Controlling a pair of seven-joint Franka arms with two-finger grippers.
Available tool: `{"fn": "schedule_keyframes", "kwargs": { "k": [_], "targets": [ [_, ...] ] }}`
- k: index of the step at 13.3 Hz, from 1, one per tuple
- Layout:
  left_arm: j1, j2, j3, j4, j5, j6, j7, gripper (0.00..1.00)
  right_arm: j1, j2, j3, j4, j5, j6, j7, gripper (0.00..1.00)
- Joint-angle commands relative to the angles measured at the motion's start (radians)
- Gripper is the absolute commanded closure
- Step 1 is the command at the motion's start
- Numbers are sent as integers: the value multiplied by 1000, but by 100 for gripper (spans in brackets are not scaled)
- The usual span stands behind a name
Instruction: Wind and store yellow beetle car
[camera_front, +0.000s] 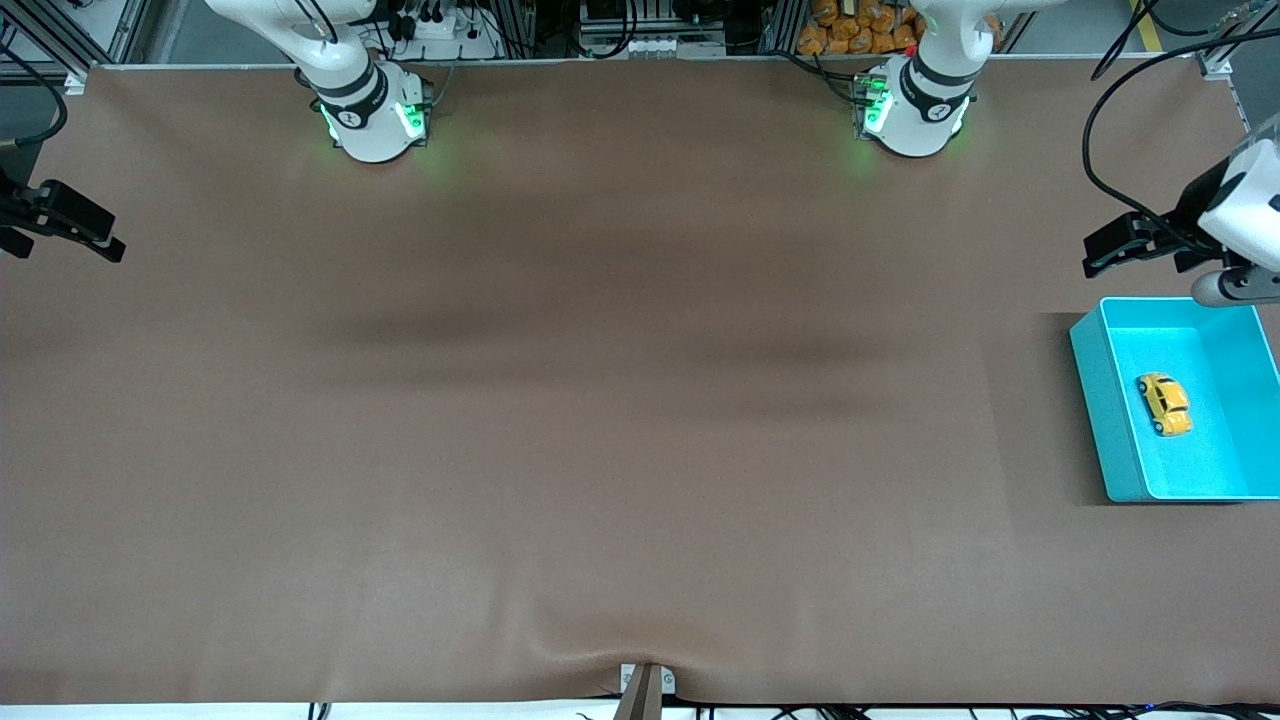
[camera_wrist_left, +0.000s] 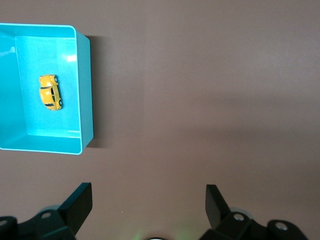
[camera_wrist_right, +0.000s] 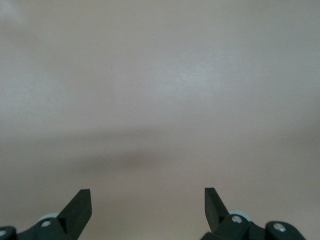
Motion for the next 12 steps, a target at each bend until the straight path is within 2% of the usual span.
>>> {"fn": "schedule_keyframes", "kwargs": {
  "k": [1,8,12],
  "targets": [
    [-13,-9,14,7,-6,-20,46,0,0,3,-1,13,8,-10,4,0],
    [-9,-7,6,36,-9,-23,39,0,-3,3,-3,19,9,-11,5,0],
    [-46,-4,19,47,-9,-31,20,0,-4,3,-3,19,9,-11,7,0]
  ]
}}
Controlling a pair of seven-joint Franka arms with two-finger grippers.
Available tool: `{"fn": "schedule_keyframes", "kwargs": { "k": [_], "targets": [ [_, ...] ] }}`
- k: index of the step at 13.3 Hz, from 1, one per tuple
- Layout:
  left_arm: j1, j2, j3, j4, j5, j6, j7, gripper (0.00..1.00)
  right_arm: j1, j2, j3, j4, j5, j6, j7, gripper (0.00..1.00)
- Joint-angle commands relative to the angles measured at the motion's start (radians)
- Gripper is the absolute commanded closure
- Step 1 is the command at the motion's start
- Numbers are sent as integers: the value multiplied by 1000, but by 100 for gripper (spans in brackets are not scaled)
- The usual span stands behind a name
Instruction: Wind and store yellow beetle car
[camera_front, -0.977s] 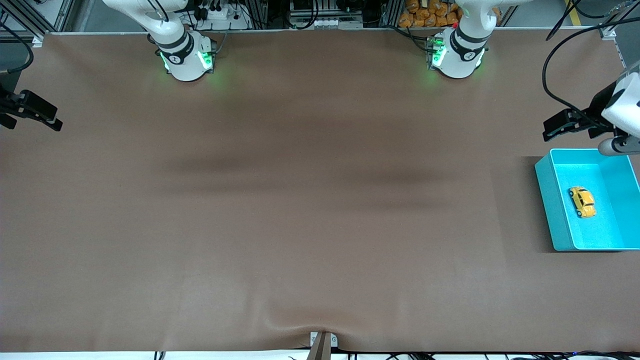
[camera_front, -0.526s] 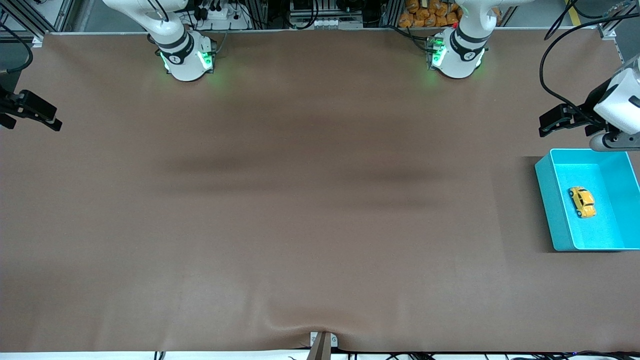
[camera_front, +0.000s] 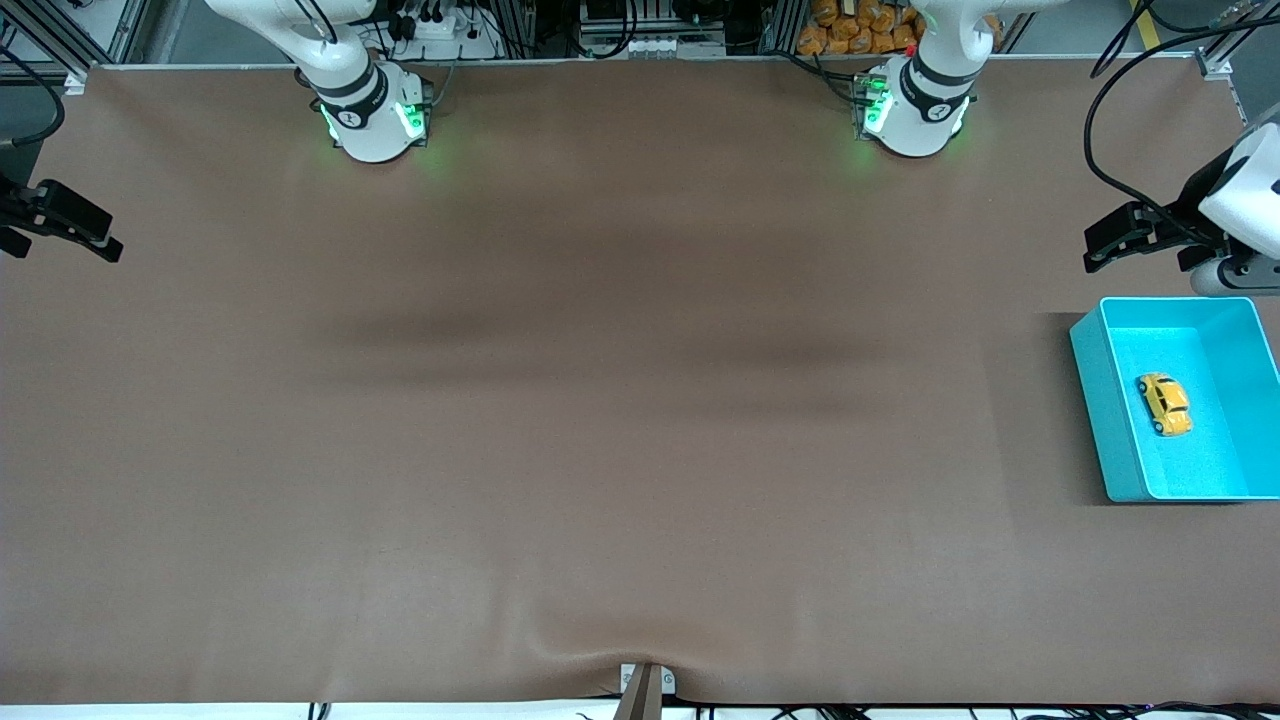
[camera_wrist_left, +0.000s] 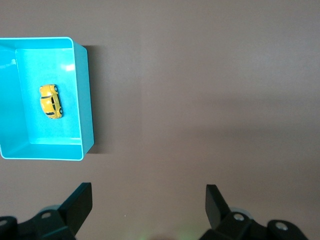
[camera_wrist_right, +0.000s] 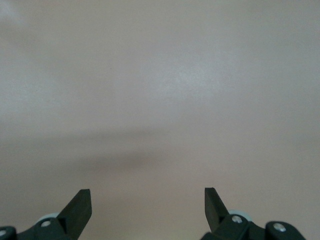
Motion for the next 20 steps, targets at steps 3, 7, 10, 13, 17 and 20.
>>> {"fn": "schedule_keyframes", "kwargs": {
  "k": [3,7,10,13,17,20],
  "targets": [
    [-49,-1,40,29,-14,-54,-22,0,-4,3,-1,21,9,-8,7,0],
    [-38,-2,31,29,-17,-56,-20,0,-6,3,-1,21,9,-2,7,0],
    [-39,-9,22,31,-19,-56,-31,0,-4,3,-1,21,9,-2,7,0],
    [-38,-13,22,32,-29,-59,-40,0,-4,3,-1,25,9,-2,7,0],
    [-35,-15,20,66,-32,-106,-39,0,-9,8,-2,25,5,-2,5,0],
    [-38,-13,22,67,-40,-106,-40,0,-19,6,-2,28,6,-1,5,0]
  ]
}}
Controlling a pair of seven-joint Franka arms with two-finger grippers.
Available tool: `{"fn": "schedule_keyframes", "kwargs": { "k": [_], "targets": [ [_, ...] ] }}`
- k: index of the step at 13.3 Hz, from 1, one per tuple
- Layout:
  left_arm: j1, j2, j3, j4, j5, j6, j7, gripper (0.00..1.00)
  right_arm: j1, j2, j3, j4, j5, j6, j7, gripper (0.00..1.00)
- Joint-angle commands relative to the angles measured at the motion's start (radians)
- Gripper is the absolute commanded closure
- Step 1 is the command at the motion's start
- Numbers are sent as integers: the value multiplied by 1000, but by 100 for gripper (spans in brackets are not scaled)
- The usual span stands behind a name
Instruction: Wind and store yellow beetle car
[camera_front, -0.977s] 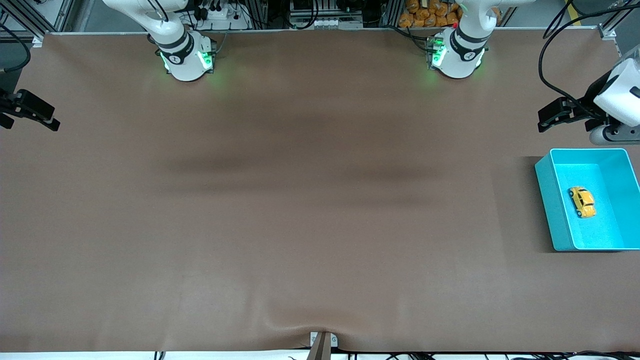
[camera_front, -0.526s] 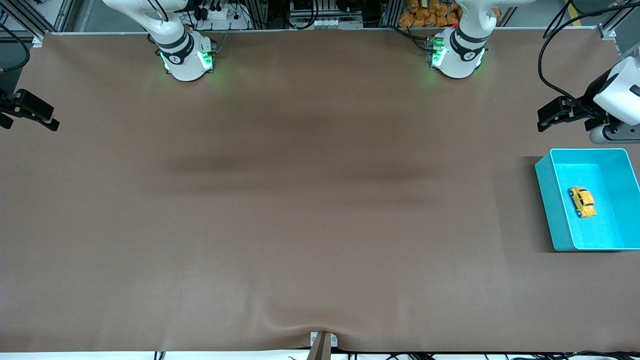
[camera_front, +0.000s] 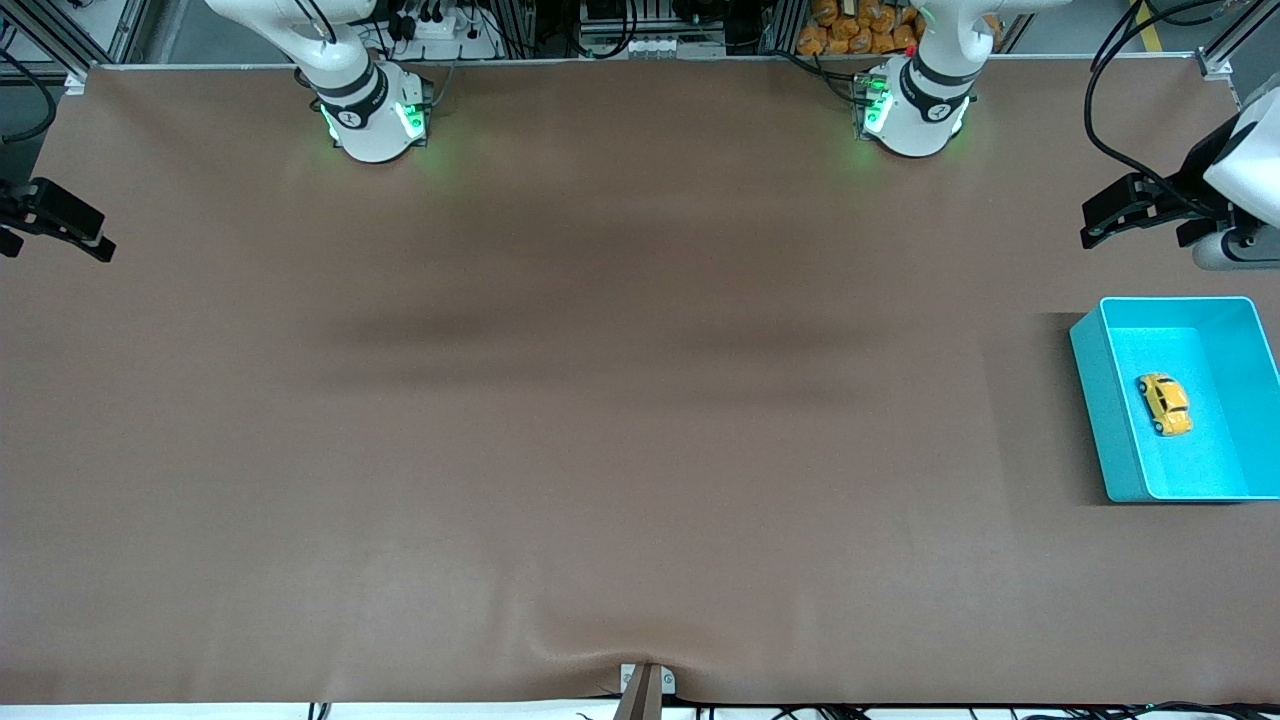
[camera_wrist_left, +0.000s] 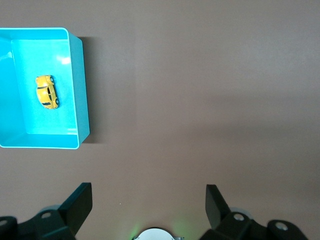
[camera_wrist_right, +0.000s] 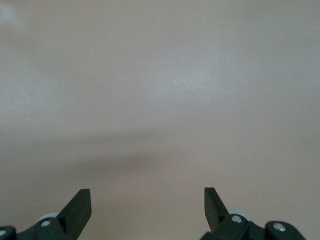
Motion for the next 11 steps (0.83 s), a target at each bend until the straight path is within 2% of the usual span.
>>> {"fn": "schedule_keyframes", "kwargs": {
  "k": [1,11],
  "targets": [
    [-2,-9,3,9,-18,-19,-20,0,-21,6,3,21,6,-4,5,0],
    [-4,-29,-15,10,-16,-19,-50,0,-21,6,5,32,0,-2,7,0]
  ]
}}
